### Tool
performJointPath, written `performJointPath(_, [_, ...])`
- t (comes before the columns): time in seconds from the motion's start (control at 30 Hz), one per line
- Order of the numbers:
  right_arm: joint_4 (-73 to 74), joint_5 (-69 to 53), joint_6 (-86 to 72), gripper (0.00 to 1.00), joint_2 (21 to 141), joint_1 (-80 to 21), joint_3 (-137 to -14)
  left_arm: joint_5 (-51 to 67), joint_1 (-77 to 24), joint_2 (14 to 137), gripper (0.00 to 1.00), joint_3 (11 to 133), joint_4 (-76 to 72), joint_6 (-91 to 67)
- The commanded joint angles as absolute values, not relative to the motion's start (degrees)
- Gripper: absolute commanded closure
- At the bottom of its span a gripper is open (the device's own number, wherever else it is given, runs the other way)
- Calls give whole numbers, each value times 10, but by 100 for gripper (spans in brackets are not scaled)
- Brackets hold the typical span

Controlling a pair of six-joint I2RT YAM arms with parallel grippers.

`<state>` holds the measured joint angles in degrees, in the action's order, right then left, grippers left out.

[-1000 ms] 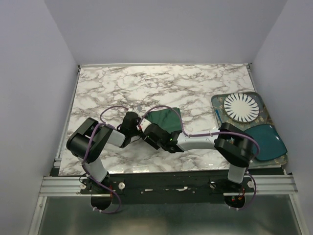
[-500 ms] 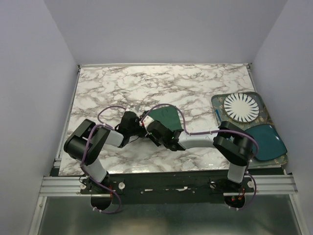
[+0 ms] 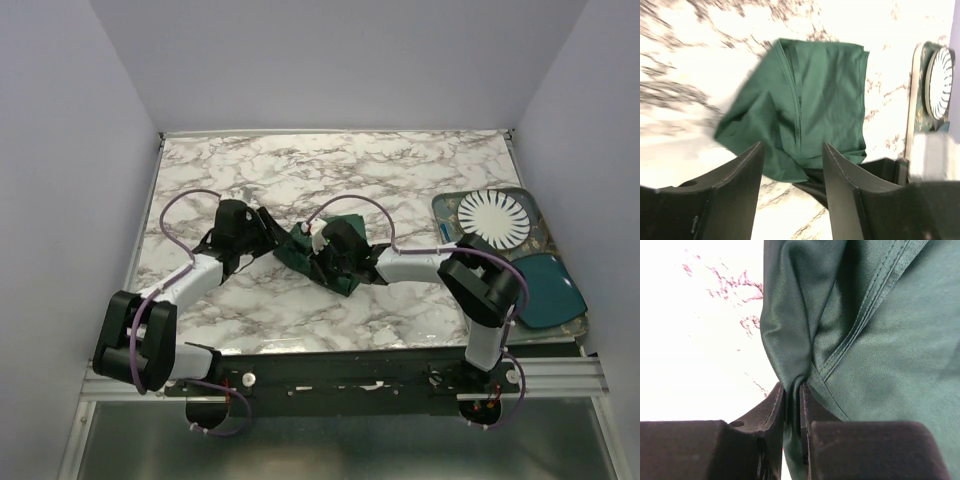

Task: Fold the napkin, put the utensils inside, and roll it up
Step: Roll the napkin with the utensil

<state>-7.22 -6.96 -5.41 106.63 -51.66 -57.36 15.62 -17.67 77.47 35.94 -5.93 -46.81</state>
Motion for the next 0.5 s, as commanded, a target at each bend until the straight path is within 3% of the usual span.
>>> performJointPath(0.0, [-38, -265, -122, 100, 1119, -465, -552, 138, -149, 723, 40, 384, 75, -413])
performJointPath(0.13, [-103, -437, -210, 99, 1154, -393, -549, 150, -149, 701, 36, 346, 91, -453])
performJointPath(0.2, [-155, -485, -269, 99, 1174, -379, -547, 155, -156, 699, 26, 318, 79, -482])
performJointPath(0.33, [-190, -585, -347, 100, 1222, -360, -570, 121, -202, 716, 21, 301, 49, -525])
performJointPath(0.47, [-343, -643, -477, 99, 1259, -339, -555, 84, -236, 752, 21, 311, 22, -556])
